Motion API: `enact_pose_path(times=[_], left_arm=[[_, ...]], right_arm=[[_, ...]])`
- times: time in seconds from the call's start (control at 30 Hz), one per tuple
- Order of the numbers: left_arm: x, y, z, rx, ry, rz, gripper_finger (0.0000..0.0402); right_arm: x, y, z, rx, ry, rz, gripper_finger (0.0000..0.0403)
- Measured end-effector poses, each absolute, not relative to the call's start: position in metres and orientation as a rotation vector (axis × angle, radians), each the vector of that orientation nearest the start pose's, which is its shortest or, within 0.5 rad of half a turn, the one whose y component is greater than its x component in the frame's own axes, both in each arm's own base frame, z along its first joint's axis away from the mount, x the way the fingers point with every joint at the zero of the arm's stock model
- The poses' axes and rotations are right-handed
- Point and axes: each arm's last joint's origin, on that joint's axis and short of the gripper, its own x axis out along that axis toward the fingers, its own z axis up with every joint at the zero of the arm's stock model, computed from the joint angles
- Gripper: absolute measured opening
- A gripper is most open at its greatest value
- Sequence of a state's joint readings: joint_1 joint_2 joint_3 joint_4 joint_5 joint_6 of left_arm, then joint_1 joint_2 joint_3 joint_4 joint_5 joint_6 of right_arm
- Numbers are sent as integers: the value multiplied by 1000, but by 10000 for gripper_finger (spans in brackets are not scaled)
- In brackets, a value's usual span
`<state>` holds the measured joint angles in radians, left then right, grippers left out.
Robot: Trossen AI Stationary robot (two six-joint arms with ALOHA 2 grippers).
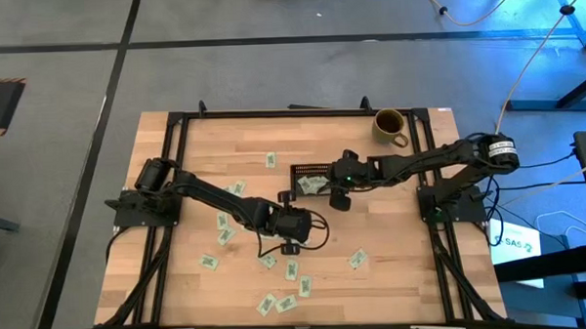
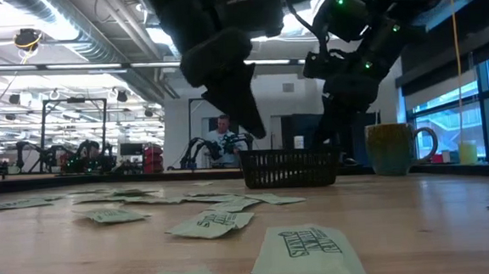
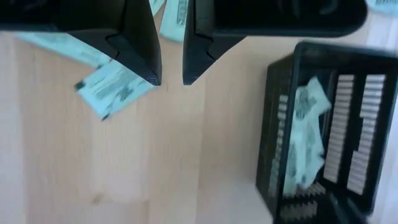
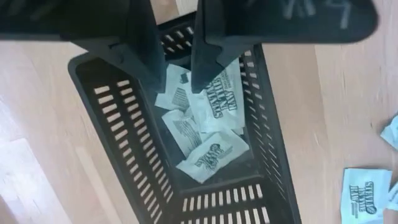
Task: Pick and place Stevia / Truvia into bins
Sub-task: Put the stevia packet into the black basket
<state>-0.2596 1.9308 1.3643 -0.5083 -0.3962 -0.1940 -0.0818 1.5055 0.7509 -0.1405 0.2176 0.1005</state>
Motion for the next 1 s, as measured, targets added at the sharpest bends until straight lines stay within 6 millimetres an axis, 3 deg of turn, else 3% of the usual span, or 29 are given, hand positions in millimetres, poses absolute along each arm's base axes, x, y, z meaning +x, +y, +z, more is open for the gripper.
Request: enact_pose_path(times=[0.2, 0.57, 1.0], left_arm=[[378, -88, 180, 133, 1073, 274, 59], [361, -65, 141, 19, 1117, 368, 59], [354, -56, 127, -102, 1133, 329, 55]], right_arm=[[275, -22, 184, 43, 876, -314, 98], [244, 13, 230, 103, 750, -218, 99], [241, 23, 235, 93, 721, -176, 99]])
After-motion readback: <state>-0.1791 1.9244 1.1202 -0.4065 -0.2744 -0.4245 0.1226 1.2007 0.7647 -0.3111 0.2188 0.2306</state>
